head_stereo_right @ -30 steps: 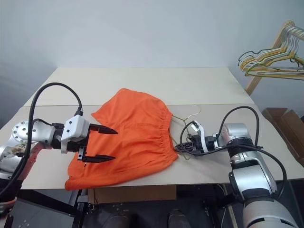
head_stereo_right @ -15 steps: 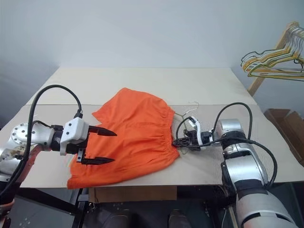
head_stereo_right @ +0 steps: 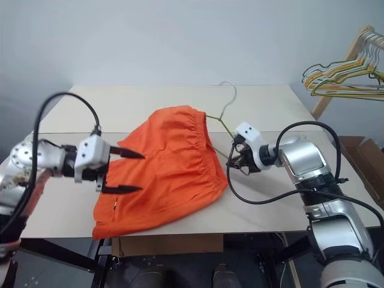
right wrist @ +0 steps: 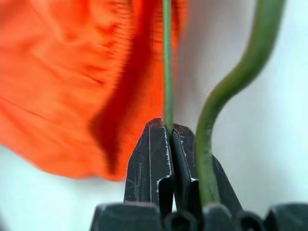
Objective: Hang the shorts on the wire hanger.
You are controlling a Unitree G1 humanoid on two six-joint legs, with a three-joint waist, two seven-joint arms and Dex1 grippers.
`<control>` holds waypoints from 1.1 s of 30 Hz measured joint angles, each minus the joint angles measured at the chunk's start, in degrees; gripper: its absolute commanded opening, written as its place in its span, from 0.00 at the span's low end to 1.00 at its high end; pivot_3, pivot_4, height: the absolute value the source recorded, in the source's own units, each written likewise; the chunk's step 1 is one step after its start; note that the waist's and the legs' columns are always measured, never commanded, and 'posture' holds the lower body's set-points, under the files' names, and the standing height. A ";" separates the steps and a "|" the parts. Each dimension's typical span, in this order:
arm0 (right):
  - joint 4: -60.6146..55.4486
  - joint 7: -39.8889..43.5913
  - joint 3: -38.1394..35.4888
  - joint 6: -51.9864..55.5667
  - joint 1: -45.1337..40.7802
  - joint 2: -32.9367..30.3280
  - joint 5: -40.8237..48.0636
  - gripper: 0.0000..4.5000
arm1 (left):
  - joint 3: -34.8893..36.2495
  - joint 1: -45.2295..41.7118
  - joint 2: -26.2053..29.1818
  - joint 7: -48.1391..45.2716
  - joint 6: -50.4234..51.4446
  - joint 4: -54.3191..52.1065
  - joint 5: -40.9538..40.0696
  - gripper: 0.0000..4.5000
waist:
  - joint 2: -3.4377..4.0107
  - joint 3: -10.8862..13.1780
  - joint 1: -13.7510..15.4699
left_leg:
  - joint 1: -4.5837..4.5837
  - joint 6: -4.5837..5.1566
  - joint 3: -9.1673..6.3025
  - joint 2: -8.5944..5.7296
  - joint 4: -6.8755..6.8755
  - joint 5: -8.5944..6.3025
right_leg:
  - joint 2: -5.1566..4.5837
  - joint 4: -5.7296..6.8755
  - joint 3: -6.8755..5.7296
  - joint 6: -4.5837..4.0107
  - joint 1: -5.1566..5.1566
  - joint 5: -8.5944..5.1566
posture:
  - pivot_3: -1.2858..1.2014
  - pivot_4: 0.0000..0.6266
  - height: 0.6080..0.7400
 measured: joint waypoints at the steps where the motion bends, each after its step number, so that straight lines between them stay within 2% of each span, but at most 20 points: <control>1: -1.60 0.00 1.19 -1.10 -1.02 -0.11 -0.88 0.00 | -0.21 -2.53 -0.23 -0.23 -1.11 2.61 0.85 0.99 | 0.00 0.00 -0.24 | -0.02 0.00 0.00 0.00 0.00 0.00 | 0.00 -0.01 0.00 -0.01 -0.02 0.00 | 0.49 0.03 1.00; 6: -8.01 0.55 7.03 -5.02 -4.06 -0.22 -5.75 0.00 | -1.21 -11.93 -1.61 -2.44 -7.13 13.59 3.57 0.99 | -0.01 -0.01 -1.45 | -0.27 0.01 -0.01 -0.07 0.01 0.00 | -0.10 -0.02 0.00 -0.31 -0.15 0.18 | 0.49 0.02 1.00; 14: -9.84 3.83 14.85 -8.09 -4.70 0.54 -10.86 0.00 | -3.19 -23.40 -2.61 -8.46 -15.89 26.02 7.49 0.99 | -0.03 -0.03 -2.69 | -0.50 0.00 -0.02 -0.14 0.07 0.00 | -0.16 0.03 -0.01 -0.28 -0.35 0.21 | 0.49 0.01 1.00; 22: -9.41 7.40 14.95 -7.40 -8.65 1.08 -12.33 0.00 | -9.24 -23.33 -5.49 -15.67 -19.46 29.04 10.36 0.99 | -0.02 -0.04 -2.95 | -0.56 0.01 -0.02 -0.12 0.07 0.00 | -0.15 0.11 0.00 -0.29 -0.47 0.22 | 0.48 0.00 1.00; 29: -9.78 9.50 15.11 -6.41 -8.64 0.98 -12.40 0.00 | -11.50 -23.59 -9.63 -9.09 -24.42 36.18 18.17 0.99 | -0.03 -0.06 -3.05 | -0.59 0.01 -0.03 -0.13 0.10 0.00 | -0.17 0.15 0.00 -0.29 -0.51 0.25 | 0.48 0.00 1.00; 33: -10.20 10.22 15.10 -5.77 -8.64 0.95 -12.32 0.00 | -12.00 -24.85 -10.08 -8.71 -25.23 38.71 20.03 0.99 | -0.04 -0.07 -3.59 | -1.04 0.00 -0.08 -0.21 0.32 0.01 | -0.24 0.58 0.00 -0.30 -1.04 0.25 | 0.48 0.00 1.00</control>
